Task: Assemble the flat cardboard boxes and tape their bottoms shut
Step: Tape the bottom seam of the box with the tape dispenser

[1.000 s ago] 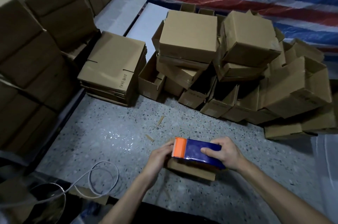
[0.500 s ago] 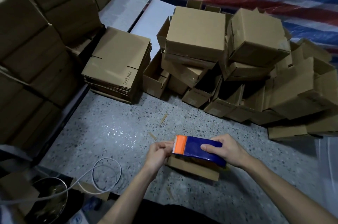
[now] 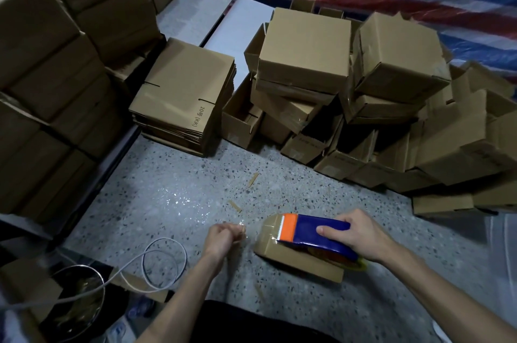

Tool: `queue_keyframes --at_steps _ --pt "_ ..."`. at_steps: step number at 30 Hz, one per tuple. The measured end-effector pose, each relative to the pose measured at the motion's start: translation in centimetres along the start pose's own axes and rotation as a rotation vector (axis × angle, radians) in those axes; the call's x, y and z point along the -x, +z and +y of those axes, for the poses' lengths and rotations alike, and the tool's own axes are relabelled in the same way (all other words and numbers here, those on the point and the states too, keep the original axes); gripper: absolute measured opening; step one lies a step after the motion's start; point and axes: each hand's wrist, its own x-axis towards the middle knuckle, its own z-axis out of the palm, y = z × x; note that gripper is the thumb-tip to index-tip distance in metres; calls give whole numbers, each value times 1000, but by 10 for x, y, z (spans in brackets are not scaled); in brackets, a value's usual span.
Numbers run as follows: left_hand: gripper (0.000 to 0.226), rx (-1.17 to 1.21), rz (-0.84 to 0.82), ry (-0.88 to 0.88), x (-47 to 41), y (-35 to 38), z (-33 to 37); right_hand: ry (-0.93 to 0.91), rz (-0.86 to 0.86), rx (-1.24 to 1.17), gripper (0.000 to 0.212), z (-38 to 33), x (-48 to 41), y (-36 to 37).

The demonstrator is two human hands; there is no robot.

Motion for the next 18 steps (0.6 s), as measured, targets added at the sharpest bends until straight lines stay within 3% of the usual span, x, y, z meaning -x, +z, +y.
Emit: queue_keyframes --at_steps 6,12,14,16,18 --pt "14 -149 52 126 1 23 -5 85 64 182 60 -18 -1 14" --pt "9 -374 -20 212 6 46 -20 91 92 200 54 -21 7 22" --pt "36 -548 36 219 5 45 -14 104 85 193 52 -23 8 22" --pt "60 -568 104 209 5 38 -5 119 88 185 53 -24 6 22" --pt "51 -505 32 328 10 36 2 130 93 180 54 -25 5 21"
